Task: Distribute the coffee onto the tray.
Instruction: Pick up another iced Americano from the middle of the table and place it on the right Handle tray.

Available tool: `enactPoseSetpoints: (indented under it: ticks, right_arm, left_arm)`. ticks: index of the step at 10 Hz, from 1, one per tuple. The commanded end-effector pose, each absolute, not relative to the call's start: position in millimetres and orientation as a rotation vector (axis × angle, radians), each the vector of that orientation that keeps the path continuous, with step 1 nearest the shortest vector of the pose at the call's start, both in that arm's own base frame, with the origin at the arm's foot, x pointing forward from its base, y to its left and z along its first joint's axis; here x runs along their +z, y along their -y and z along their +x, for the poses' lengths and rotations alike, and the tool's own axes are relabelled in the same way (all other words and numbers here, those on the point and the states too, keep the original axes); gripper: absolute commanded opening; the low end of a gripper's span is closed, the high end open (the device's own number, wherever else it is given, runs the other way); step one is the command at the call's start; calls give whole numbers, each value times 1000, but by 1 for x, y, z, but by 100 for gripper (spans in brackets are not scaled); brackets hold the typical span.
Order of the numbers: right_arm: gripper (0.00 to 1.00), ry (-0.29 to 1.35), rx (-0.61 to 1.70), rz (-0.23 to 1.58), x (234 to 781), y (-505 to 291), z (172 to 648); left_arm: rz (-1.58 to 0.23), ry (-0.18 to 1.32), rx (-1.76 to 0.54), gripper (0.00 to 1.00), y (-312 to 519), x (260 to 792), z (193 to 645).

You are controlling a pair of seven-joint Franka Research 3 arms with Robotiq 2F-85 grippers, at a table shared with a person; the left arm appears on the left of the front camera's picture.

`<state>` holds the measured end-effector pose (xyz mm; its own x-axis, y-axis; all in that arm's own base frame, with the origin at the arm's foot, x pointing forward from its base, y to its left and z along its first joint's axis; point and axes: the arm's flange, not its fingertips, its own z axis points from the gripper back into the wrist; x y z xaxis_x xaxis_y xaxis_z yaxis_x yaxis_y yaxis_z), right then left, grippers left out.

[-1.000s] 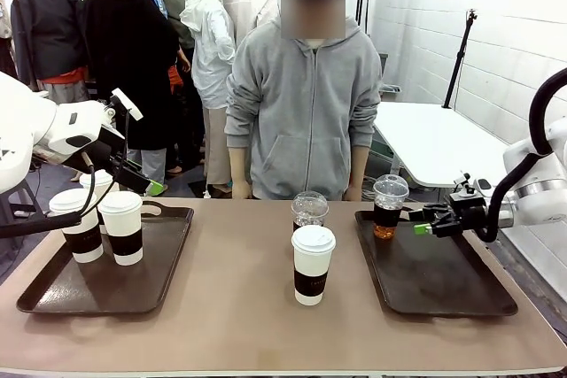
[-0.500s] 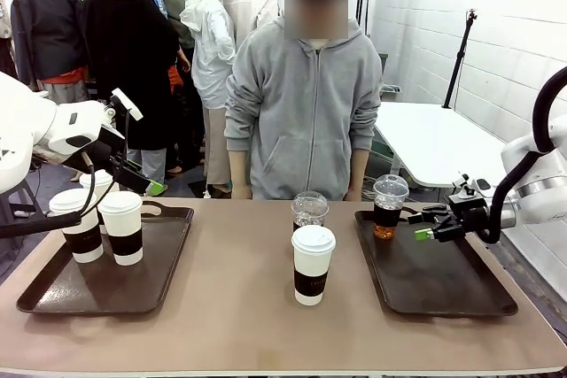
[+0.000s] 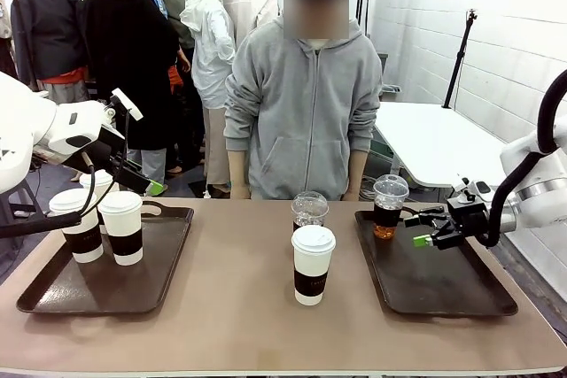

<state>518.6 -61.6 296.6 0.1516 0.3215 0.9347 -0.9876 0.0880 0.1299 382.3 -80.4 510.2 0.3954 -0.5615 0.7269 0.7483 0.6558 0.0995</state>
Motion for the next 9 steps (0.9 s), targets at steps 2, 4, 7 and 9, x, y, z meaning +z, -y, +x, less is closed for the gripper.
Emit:
enactPoseSetpoints:
  ticks: [2,4,7,9]
  right_arm:
    - [100,904,1244,949,289,54,502]
    - [100,921,1244,957,283,52,498]
    - [100,910,1231,984,283,55,504]
    - [100,910,1231,984,283,55,504]
  left_arm:
    - [-266,812,-847,100,79,508,384]
    - [-266,812,-847,100,79,508,384]
    - [-266,812,-847,100,79,508,384]
    - [-266,812,-847,100,79,508,384]
